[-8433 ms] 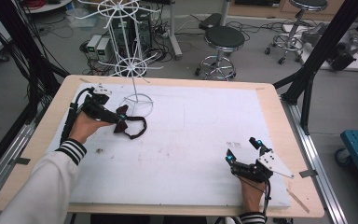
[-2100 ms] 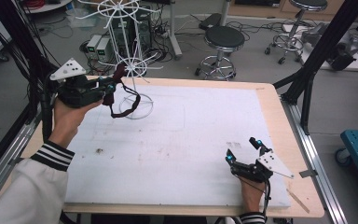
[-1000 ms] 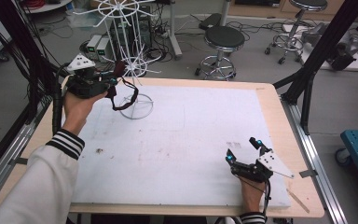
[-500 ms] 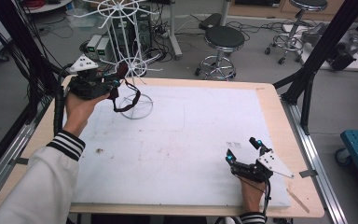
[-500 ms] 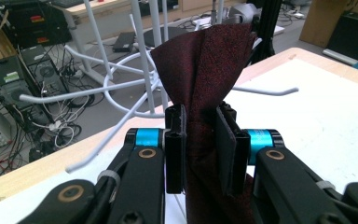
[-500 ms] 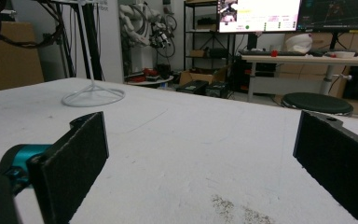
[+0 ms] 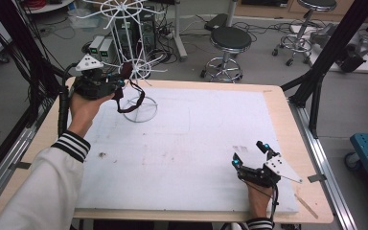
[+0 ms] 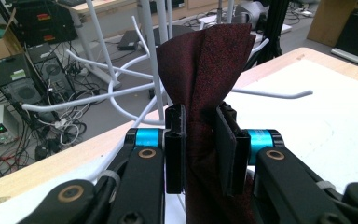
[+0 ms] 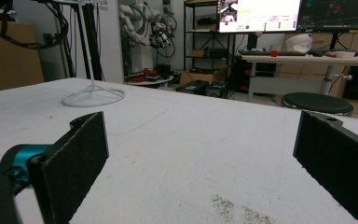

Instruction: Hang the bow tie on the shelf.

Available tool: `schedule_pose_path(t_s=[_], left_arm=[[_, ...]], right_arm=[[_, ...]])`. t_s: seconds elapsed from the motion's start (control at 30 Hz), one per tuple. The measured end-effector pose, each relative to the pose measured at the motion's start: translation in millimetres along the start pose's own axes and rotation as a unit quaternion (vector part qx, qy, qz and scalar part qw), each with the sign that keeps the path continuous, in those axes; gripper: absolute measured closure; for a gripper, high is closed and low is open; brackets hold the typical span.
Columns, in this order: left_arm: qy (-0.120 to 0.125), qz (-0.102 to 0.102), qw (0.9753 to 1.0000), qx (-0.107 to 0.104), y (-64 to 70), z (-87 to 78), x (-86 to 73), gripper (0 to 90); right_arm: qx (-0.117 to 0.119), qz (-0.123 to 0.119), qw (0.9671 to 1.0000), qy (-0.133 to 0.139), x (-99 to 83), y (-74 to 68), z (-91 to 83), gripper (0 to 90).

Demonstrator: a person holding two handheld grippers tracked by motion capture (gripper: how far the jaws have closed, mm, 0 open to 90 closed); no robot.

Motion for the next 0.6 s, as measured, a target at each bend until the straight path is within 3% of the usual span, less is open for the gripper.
schedule_pose_path(t_s=[0.4, 0.47, 0.57, 0.6], left_arm=[[-0.014, 0.007, 0.9999, 0.006, -0.7, 4.2, 0.1, 72.6], [-0.008, 0.003, 0.9999, 0.012, -1.9, 4.1, 1.3, 67.4], [-0.006, -0.004, 0.9999, 0.014, -2.7, 3.9, 2.0, 50.9], [-0.005, -0.005, 0.9999, 0.014, -2.9, 3.6, 2.3, 50.9]], right_arm=[[0.000, 0.000, 1.0000, 0.000, 0.0, 0.1, 0.0, 2.5], [0.000, 0.001, 1.0000, 0.000, 0.1, 0.0, 0.0, 2.5], [0.000, 0.000, 1.0000, 0.000, 0.1, 0.0, 0.1, 2.4], [0.000, 0.000, 1.0000, 0.000, 0.1, 0.0, 0.1, 2.4]])
Point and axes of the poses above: each handheld gripper's, and its own axes: z roughly forward along the jaws, x roughly out of its top, y roughly to its right, the point moved 8 cm from there along z, roughly forward along the jaws, and after that the axes turned 10 degrees about y, right-handed, at the moved point
